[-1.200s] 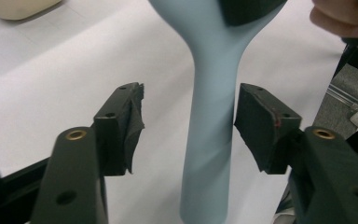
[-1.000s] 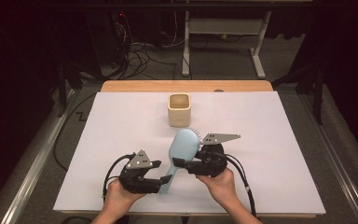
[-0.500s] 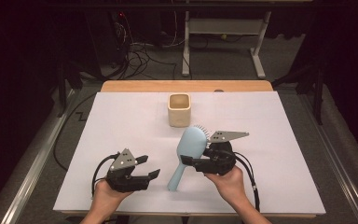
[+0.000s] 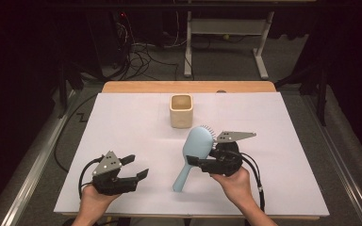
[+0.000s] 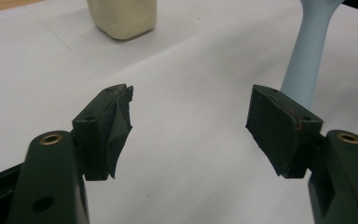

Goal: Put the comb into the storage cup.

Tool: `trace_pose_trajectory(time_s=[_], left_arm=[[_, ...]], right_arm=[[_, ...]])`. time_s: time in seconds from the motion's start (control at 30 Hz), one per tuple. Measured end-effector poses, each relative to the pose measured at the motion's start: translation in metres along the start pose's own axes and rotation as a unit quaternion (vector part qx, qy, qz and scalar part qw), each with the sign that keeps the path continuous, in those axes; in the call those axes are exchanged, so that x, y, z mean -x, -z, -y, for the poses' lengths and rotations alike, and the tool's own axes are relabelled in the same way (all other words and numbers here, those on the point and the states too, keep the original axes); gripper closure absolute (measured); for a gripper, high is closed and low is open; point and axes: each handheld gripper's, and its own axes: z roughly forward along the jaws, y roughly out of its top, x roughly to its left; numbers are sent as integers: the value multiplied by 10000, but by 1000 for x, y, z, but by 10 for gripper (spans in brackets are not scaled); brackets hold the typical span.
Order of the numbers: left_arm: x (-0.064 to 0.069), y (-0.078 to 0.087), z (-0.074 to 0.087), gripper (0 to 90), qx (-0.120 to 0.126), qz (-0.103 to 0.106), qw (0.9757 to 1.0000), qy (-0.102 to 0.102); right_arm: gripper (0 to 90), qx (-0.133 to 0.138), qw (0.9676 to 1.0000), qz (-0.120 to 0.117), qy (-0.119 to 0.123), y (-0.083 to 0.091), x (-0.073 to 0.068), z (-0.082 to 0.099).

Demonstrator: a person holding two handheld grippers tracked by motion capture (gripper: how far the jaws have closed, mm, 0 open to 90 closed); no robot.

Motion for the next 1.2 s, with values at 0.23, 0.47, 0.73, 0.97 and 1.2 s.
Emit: trace_pose_trajectory(time_s=[0.23, 0.47, 0.73, 0.97, 1.2], left_arm=[[-13, 12, 14, 294, 252, -253, 9992, 180], [-24, 19, 30, 280, 352, -449, 9981, 210], [-33, 24, 42, 271, 557, -488, 9965, 382], [-43, 26, 51, 282, 687, -685, 9940, 510], [-51, 24, 58, 286, 621, -735, 9929, 702]], right_arm=[[551, -20, 10000, 65, -1, 4, 3, 0], [551, -83, 9998, 201, -27, 12, 7, 2], [549, 17, 9994, 353, -27, 21, 12, 1], [548, 44, 9988, 483, -73, 30, 16, -1], [547, 37, 9982, 594, -96, 35, 21, -4]])
